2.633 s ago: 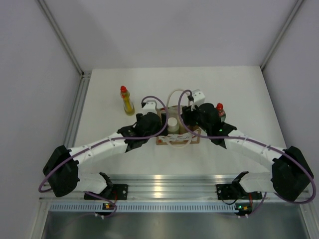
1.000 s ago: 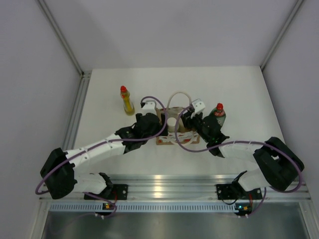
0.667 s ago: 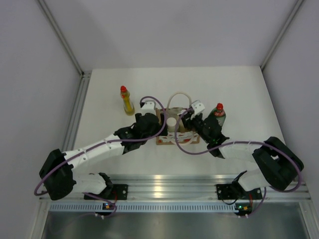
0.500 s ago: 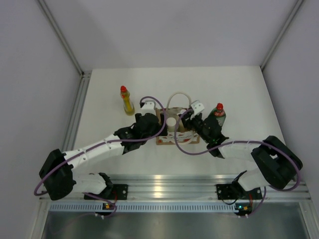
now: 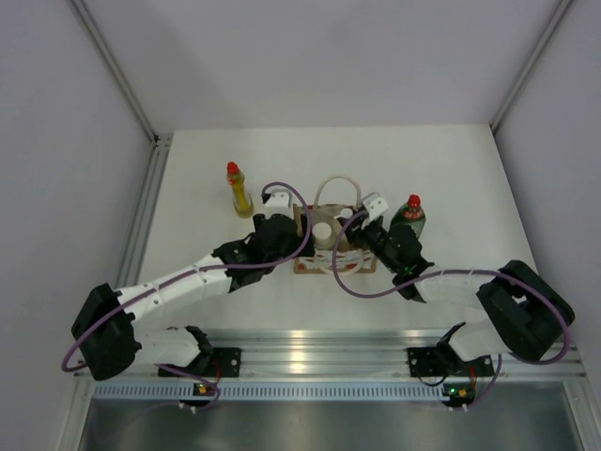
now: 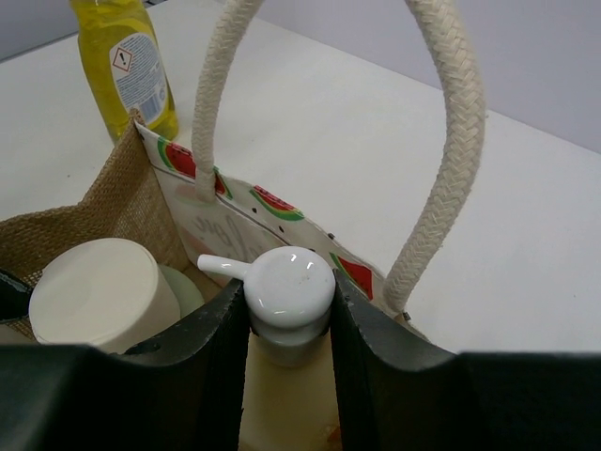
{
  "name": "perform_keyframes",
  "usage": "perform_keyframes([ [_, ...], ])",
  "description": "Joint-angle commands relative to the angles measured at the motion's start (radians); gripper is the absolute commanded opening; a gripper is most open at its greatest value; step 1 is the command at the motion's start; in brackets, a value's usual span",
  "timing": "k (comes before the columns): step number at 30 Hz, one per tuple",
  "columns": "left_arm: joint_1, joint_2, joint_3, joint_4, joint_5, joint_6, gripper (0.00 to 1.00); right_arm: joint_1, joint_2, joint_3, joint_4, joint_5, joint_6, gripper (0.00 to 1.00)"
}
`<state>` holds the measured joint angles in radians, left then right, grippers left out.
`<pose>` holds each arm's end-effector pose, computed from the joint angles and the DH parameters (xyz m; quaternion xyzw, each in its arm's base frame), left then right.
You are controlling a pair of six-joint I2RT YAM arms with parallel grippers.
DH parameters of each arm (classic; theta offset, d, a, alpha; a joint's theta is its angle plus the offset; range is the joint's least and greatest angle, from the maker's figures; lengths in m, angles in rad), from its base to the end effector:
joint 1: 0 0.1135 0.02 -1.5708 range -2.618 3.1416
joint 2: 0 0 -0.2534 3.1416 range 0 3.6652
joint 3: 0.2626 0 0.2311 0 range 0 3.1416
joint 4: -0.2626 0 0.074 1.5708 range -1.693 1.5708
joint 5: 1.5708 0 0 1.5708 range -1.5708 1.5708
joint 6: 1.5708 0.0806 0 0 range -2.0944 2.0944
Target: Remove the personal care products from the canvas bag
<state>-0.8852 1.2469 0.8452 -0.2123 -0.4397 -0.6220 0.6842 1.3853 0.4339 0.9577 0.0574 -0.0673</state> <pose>0.2091 -0.2014 0.2370 0.0142 0.8720 -0.1663 0.4601 0.2402 0.1899 0.2166 -0.2396 0.6629 0.1960 0.6817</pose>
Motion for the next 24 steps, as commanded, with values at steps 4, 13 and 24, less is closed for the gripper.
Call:
perform_keyframes([
  [4, -0.004, -0.040, -0.015, 0.016, -0.017, 0.001, 0.91, -0.002, -0.060, 0.020, 0.237, -0.087, 0.015, 0.00],
  [13, -0.004, -0.040, -0.021, 0.016, -0.022, -0.004, 0.91, -0.018, -0.097, 0.017, 0.245, -0.111, 0.027, 0.00],
  [24, -0.004, -0.040, -0.021, 0.016, -0.019, -0.004, 0.91, -0.032, -0.104, 0.008, 0.262, -0.117, 0.046, 0.00],
])
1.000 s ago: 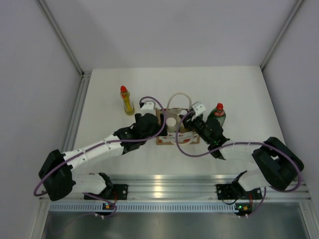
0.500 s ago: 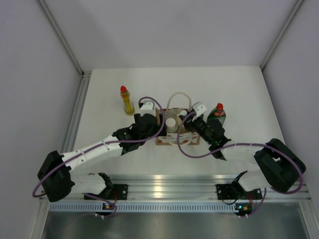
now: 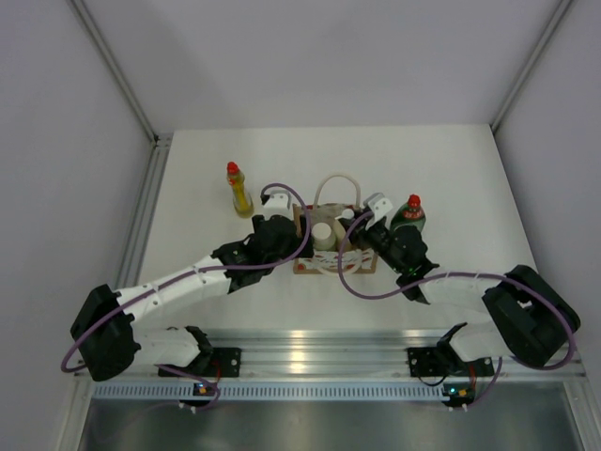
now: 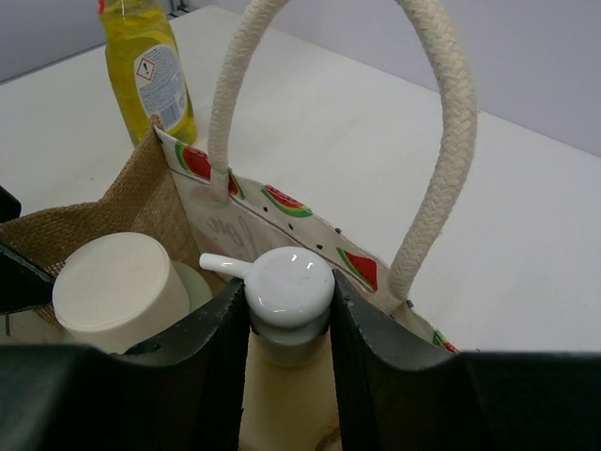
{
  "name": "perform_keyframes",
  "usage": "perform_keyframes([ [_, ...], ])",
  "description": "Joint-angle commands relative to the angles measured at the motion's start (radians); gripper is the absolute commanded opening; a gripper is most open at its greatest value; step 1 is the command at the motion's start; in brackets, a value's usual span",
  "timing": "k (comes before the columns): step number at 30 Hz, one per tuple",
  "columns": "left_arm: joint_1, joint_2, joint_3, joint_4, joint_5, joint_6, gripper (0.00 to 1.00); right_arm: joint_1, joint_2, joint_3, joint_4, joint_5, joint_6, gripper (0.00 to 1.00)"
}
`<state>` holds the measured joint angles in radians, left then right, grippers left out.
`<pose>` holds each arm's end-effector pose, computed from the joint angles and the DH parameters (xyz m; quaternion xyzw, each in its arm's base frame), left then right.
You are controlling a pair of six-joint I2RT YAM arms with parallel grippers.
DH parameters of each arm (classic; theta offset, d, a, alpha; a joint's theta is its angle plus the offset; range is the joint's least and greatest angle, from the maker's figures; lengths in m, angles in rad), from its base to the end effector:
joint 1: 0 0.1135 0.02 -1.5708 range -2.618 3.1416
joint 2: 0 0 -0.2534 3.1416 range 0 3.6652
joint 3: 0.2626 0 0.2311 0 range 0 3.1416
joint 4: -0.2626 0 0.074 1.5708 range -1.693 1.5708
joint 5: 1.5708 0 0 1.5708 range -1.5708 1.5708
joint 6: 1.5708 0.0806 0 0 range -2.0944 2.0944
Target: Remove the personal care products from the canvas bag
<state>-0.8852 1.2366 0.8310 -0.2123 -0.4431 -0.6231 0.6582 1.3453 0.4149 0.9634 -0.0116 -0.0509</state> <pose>0.2074 -0.1990 0.2349 0.0134 0.8726 -0.1640 0.4598 0.2362 0.1838 0.2225 -0.2453 0.6506 0.2187 0.6846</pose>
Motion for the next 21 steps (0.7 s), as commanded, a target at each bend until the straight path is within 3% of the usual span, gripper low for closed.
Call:
perform_keyframes([
  [1, -0.004, -0.031, -0.007, 0.016, -0.016, -0.003, 0.91, -0.006, -0.072, 0.030, 0.258, -0.045, 0.031, 0.00],
  [21, -0.004, -0.048, -0.001, 0.016, -0.003, -0.006, 0.92, -0.017, -0.230, 0.151, 0.111, -0.085, 0.031, 0.00],
])
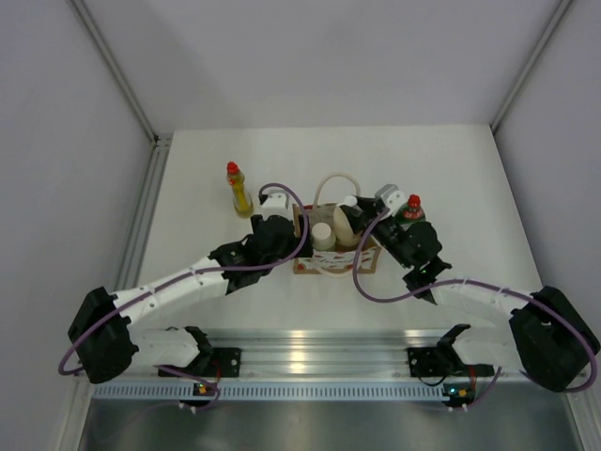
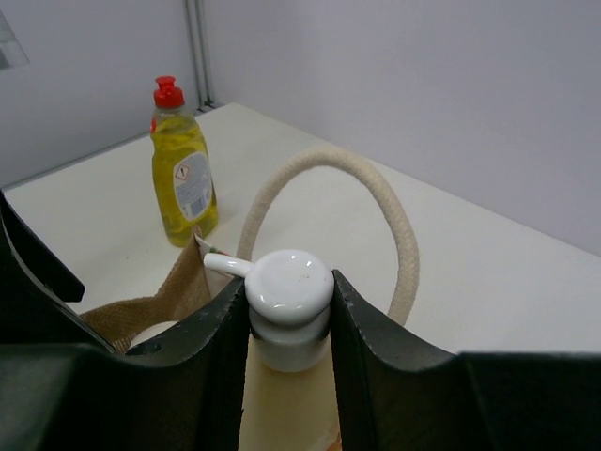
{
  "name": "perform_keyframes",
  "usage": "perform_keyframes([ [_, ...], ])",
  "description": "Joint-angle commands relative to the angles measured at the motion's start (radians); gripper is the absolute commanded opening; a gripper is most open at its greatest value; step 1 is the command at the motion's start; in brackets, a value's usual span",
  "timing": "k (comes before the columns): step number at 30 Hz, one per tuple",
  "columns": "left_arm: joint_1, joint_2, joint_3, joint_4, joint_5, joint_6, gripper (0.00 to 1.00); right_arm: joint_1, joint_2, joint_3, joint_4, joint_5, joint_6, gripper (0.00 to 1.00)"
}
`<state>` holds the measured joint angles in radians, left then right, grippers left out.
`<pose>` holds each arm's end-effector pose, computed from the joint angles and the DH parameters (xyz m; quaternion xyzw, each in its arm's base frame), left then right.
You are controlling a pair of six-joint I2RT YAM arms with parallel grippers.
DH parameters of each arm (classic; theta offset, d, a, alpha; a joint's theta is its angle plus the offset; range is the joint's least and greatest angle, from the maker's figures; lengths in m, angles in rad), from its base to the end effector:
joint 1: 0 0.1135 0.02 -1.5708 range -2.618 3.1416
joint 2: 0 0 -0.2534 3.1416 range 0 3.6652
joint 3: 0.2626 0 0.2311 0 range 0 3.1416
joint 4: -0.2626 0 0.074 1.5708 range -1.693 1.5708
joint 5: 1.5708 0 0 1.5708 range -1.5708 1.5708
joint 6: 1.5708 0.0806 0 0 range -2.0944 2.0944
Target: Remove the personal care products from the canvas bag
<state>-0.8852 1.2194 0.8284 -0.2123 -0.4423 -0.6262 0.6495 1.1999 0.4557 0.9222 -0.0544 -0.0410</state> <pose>0.2058 -0.1971 0.2385 0.0104 0.8696 -0.1699 0.4634 0.2243 0.1759 0.2700 -0.2366 0.5963 0.2464 0.7264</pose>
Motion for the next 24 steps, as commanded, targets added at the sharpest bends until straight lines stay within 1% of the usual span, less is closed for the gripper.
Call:
perform_keyframes([
  [1, -0.004, -0.031, 0.000, 0.017, -0.004, -0.003, 0.92, -0.008, -0.103, 0.115, 0.132, -0.045, 0.018, 0.00],
  [11, -0.004, -0.023, 0.011, 0.016, -0.001, -0.003, 0.92, -0.007, -0.177, 0.179, 0.035, -0.061, 0.015, 0.00],
  [18, -0.004, -0.012, 0.020, 0.016, 0.001, -0.004, 0.92, -0.008, -0.227, 0.251, -0.069, -0.047, 0.023, 0.00],
  [24, -0.004, -0.008, 0.021, 0.016, 0.008, -0.010, 0.92, -0.008, -0.263, 0.284, -0.115, -0.033, 0.009, 0.00],
])
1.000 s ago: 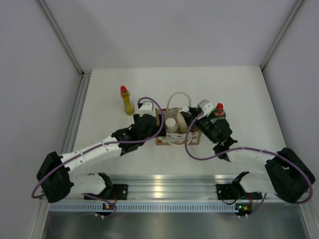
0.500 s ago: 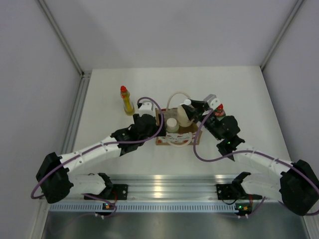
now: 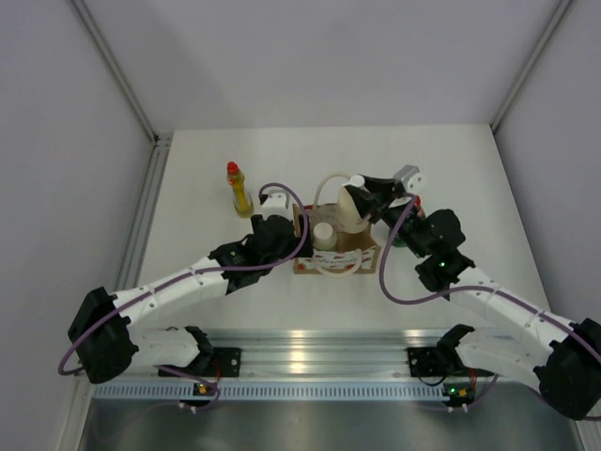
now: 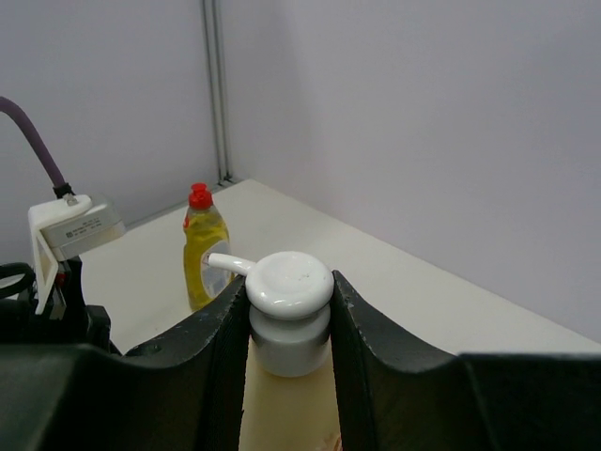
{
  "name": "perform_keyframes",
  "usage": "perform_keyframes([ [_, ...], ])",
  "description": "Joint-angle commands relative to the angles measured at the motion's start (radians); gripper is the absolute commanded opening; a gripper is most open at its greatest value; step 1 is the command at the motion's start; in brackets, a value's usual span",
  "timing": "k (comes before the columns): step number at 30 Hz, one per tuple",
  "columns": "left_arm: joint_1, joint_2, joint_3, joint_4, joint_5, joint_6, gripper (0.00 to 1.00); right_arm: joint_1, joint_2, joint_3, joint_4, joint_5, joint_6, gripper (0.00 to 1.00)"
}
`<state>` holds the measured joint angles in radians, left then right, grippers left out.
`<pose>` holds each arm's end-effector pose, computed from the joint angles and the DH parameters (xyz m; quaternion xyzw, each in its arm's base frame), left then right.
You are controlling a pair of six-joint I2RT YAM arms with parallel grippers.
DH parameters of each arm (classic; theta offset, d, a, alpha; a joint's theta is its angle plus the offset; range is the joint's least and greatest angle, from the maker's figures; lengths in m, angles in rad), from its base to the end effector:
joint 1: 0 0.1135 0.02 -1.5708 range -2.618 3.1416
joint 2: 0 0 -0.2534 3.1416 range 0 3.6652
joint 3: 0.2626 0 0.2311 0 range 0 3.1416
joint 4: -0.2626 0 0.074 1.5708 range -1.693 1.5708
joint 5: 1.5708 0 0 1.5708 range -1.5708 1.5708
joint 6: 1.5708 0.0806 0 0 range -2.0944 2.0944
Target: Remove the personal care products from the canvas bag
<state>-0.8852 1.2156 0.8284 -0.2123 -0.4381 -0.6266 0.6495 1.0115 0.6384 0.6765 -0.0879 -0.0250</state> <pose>0.2053 -0.1970 0.2394 0.0107 0.8691 -0.1727 0.4634 0.2048 0.1644 0.3489 -0.2291 0.5465 0.2721 0.7581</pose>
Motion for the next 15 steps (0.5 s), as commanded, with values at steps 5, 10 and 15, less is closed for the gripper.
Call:
perform_keyframes([
  [5, -0.004, -0.005, 0.021, 0.017, 0.013, -0.012, 0.92, -0.008, -0.106, 0.109, 0.107, 0.005, -0.006, 0.00],
  [10, -0.004, -0.014, 0.021, 0.016, 0.012, -0.013, 0.92, -0.008, -0.154, 0.100, 0.067, 0.022, -0.026, 0.00],
  [15, -0.004, -0.022, 0.020, 0.016, 0.006, -0.010, 0.92, -0.008, -0.243, 0.050, 0.035, 0.074, -0.046, 0.00],
])
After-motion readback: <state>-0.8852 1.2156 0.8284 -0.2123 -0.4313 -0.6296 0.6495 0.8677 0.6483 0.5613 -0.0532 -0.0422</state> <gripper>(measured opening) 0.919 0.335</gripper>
